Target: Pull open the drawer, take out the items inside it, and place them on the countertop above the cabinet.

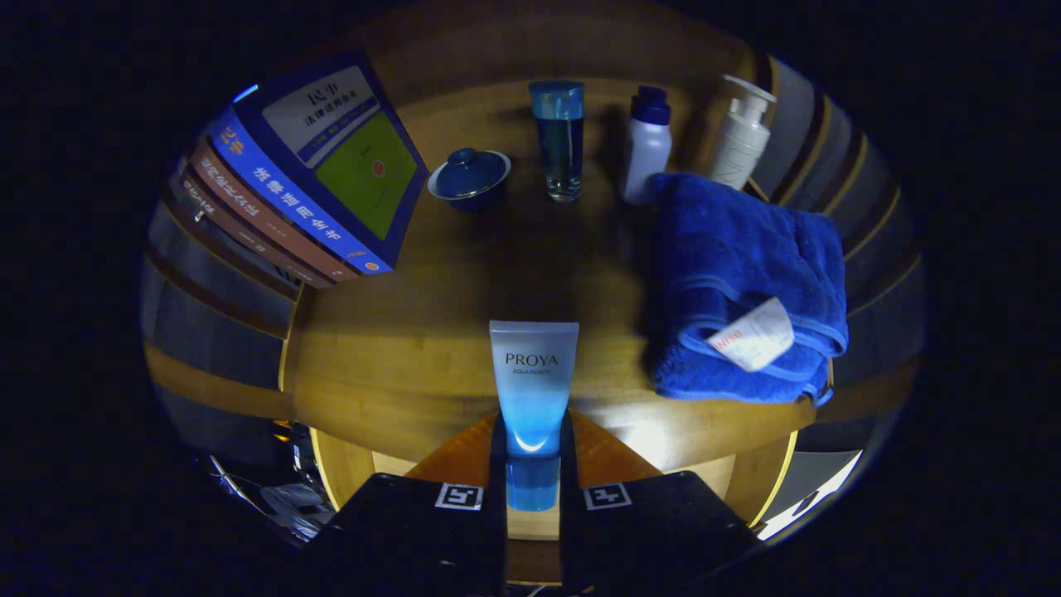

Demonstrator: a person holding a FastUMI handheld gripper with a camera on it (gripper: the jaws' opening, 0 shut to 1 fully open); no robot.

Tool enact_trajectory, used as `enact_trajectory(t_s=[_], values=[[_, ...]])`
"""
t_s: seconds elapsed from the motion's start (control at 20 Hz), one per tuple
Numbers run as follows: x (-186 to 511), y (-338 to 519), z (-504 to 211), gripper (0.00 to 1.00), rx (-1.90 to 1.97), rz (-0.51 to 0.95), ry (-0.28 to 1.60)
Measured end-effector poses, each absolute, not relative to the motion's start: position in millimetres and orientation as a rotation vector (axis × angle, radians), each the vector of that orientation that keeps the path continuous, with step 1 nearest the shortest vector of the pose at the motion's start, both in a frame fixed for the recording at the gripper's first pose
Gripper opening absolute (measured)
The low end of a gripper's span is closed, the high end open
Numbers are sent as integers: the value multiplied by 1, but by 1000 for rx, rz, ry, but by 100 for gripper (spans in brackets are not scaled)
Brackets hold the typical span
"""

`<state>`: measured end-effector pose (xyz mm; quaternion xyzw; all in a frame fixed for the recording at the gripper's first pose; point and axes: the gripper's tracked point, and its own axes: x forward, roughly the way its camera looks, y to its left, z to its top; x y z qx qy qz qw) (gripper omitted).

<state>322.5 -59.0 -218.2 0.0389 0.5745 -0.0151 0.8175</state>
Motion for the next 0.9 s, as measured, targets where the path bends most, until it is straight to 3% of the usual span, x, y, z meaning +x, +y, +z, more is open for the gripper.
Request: enact_trajectory(t_s=[0.15,0.3,0.4,0.6,0.9], values=[[336,-56,-232,30,37,-42,1245],[340,-53,-232,41,19,-71,1262],[336,-58,-233,53,4,-87,1278],[333,-56,-230,99,4,-81,1225],[313,-42,-187,99,-55,-5,991]])
